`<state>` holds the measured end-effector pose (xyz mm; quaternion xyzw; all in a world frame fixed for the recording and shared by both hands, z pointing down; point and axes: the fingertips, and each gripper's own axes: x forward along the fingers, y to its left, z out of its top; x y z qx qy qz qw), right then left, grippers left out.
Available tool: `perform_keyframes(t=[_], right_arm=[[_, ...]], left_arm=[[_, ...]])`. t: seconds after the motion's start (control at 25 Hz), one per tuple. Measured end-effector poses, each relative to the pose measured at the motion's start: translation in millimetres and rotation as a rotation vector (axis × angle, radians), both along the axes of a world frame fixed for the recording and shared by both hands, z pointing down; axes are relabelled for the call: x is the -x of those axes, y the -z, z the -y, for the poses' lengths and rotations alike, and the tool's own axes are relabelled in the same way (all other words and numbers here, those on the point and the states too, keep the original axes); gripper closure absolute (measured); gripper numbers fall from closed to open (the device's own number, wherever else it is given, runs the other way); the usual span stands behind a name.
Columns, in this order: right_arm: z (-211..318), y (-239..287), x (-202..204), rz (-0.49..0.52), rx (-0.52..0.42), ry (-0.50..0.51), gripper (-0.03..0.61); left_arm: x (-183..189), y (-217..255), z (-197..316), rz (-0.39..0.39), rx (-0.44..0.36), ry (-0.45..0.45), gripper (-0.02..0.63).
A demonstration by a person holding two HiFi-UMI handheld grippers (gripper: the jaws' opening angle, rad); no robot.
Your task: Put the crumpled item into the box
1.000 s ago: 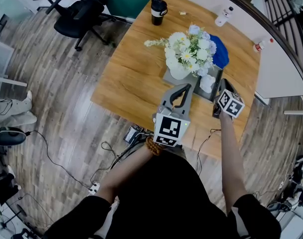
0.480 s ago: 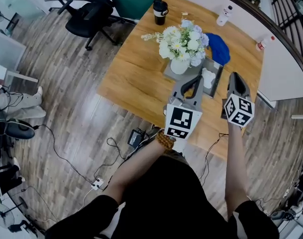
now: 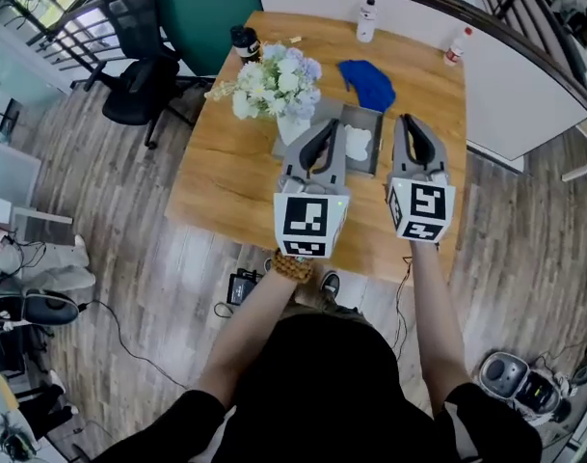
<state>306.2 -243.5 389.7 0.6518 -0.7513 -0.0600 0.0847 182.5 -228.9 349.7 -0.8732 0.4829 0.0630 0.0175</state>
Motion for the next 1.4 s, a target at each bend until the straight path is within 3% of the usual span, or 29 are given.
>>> perform_keyframes(t=[0.32,0.52,0.64,0.8,1.28,1.4], right_arm=[[-32,66,-9,-0.014,-0.138,-0.031,0.569],[-60,104,11,-0.014,-0.263,0.019,0.570],[-71,99,11,-0.022,-0.256,0.026,0.574],[-83,87,5,0.013,-0.272,0.013,0.577],[-101,38,20,0.009,-0.189,0.032,0.578],[-104,30,23,0.005,-0.186,0.035,0.578]], left_arm=[[-37,44,-22,-0.005,-0.135,-0.078,0.591],[-45,53,-41,-0.039,-0.129,-0.092,0.591],[-45,53,-48,-0.065,-0.124,-0.091,0.591],[-48,50,-57,-0.044,-0.151,-0.086,0.591],[-29,13,-71,-0.055,-0.135,-0.028,0.591],[-24,12,-79,-0.061,-0.179,-0.024,0.591]])
